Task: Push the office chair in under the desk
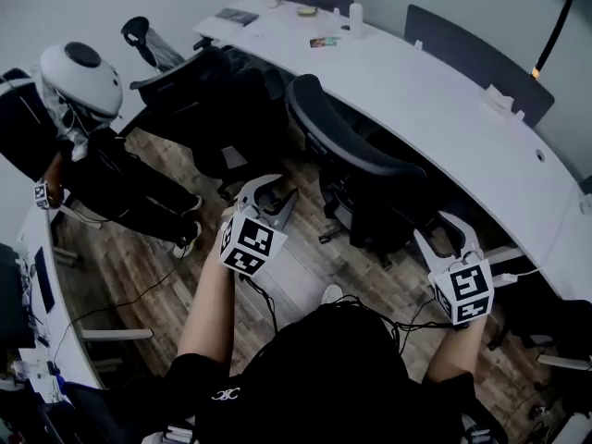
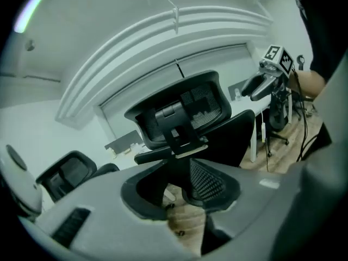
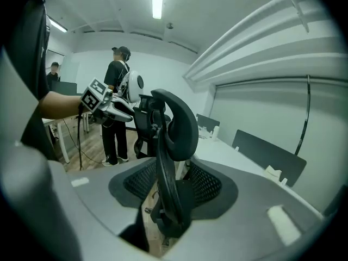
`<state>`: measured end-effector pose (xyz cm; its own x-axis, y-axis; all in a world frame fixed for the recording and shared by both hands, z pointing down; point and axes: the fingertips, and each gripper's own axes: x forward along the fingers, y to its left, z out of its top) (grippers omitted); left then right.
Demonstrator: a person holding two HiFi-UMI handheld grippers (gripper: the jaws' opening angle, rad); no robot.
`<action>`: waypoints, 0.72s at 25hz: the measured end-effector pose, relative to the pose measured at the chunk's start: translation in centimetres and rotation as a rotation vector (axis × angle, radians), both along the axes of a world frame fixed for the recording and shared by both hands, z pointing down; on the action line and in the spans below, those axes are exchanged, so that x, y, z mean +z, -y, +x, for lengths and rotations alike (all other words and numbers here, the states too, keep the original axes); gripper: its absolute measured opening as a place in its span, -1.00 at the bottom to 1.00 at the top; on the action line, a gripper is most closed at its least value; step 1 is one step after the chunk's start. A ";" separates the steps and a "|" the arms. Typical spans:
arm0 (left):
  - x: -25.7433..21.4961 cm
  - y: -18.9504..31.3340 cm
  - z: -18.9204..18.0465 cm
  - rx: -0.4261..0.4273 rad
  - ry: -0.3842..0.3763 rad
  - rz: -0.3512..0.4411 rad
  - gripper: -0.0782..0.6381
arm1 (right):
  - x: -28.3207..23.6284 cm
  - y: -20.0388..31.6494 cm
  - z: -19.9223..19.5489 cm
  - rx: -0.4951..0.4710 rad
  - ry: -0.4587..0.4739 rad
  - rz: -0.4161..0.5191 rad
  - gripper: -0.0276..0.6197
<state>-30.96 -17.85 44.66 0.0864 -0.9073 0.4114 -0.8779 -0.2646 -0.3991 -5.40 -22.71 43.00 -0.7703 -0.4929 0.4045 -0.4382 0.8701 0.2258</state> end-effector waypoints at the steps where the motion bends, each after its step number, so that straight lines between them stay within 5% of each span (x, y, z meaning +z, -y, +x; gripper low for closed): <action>1: 0.0 1.2 -0.7 0.027 0.036 -0.015 -0.40 | 0.1 0.4 -0.1 0.001 -0.003 -0.014 -0.30; 7: 2.2 7.3 -3.6 0.202 0.169 -0.128 -0.19 | 2.2 1.4 -0.8 0.028 -0.069 -0.086 -0.23; 18: 2.9 15.3 -7.2 0.448 0.314 -0.145 -0.13 | 2.9 3.3 -2.1 0.270 -0.150 -0.098 -0.24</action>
<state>-38.17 -33.11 47.61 0.3039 -0.7426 0.5968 -0.5122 -0.6556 -0.5549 -7.51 -26.02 45.92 -0.5449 -0.6249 0.5591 -0.6246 0.7473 0.2266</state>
